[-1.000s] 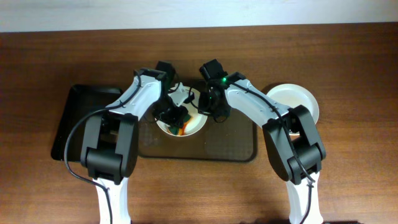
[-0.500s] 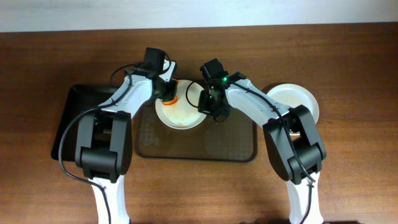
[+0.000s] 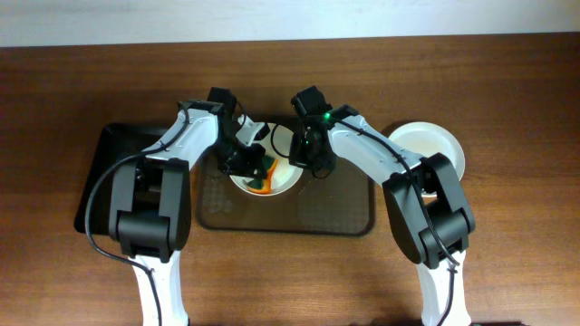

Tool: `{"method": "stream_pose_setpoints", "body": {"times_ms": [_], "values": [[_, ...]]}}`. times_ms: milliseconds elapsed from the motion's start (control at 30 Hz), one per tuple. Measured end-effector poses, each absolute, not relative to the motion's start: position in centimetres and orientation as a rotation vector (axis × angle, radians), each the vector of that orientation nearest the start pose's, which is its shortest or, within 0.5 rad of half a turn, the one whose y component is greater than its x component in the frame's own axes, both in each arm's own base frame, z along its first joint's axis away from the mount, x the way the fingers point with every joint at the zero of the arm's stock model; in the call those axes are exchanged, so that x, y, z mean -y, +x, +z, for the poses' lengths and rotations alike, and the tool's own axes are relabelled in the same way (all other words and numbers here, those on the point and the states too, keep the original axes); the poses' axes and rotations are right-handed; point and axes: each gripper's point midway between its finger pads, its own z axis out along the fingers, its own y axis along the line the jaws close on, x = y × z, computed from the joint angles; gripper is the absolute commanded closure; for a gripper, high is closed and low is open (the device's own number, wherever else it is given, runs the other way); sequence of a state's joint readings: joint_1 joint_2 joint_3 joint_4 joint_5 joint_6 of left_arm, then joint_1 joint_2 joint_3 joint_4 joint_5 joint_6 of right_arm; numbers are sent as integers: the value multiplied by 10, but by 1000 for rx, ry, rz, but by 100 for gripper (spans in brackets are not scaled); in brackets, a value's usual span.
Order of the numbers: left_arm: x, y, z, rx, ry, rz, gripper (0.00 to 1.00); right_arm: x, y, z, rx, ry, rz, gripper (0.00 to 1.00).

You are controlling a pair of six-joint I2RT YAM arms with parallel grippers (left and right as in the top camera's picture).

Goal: Clean dirty plates on tray and stack at the side
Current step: 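Scrub the last plate with the sponge in the left gripper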

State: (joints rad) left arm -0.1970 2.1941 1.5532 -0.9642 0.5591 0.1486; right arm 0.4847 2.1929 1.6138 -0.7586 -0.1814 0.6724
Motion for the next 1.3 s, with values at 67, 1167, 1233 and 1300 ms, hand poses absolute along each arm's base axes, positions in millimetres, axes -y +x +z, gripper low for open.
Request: {"method": "stream_pose_setpoints", "body": {"times_ms": [67, 1167, 1233, 1300], "values": [[175, 386, 9, -2998, 368, -920, 100, -246, 399, 8, -3006, 250, 423, 96], [183, 365, 6, -3222, -158, -751, 100, -257, 389, 8, -3032, 186, 451, 96], [182, 365, 6, -3222, -179, -743, 100, -257, 389, 8, -3032, 187, 450, 96], [182, 366, 6, -3222, -191, -743, 100, -257, 389, 8, -3032, 185, 450, 96]]}}
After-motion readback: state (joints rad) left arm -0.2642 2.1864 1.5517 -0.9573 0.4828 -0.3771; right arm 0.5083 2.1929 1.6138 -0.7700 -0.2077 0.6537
